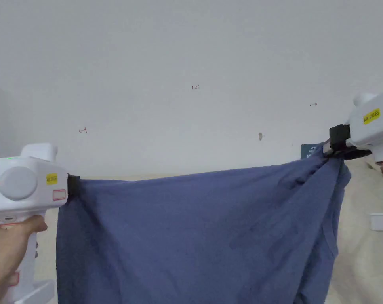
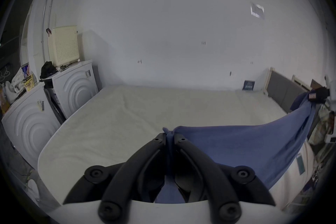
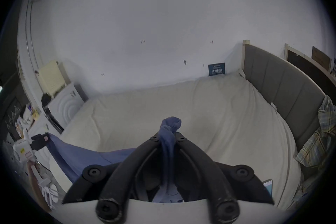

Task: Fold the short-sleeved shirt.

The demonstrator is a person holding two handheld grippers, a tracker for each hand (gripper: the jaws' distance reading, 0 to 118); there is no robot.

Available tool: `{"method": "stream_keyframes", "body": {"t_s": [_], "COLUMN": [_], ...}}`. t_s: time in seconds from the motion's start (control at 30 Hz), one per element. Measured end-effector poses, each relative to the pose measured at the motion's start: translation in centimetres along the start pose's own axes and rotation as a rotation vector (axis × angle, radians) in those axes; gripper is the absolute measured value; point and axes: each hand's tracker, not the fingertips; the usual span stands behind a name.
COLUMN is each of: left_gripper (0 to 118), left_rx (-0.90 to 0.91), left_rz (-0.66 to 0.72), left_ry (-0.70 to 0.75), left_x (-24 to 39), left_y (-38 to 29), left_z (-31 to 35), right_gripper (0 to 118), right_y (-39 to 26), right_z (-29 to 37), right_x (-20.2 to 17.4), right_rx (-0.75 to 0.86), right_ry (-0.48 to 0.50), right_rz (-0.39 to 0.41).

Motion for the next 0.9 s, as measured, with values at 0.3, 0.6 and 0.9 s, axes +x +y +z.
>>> {"method": "stream_keyframes", "body": {"t_s": [0.3, 0.6, 0.9], "left_gripper": [7, 7, 7], "left_rx": [0.113, 0.204, 0.348], "left_rz": [-0.035, -0.058, -0.078], "left_ry": [0.013, 0.022, -0.022], "left_x": [1.0, 2.4, 4.6], "left_y": [10.5, 20.2, 27.1], "left_z": [-3.5, -7.8, -6.3], "right_gripper": [8, 8, 8], "right_y": [9.4, 18.8, 26.8], "right_z": [-3.6, -6.3, -3.2], "right_x": [1.1, 0.8, 0.6], "right_rx": [0.044, 0.144, 0.245], "right_ry": [-0.005, -0.02, -0.053], "right_rz": [-0.043, -0.036, -0.057]}}
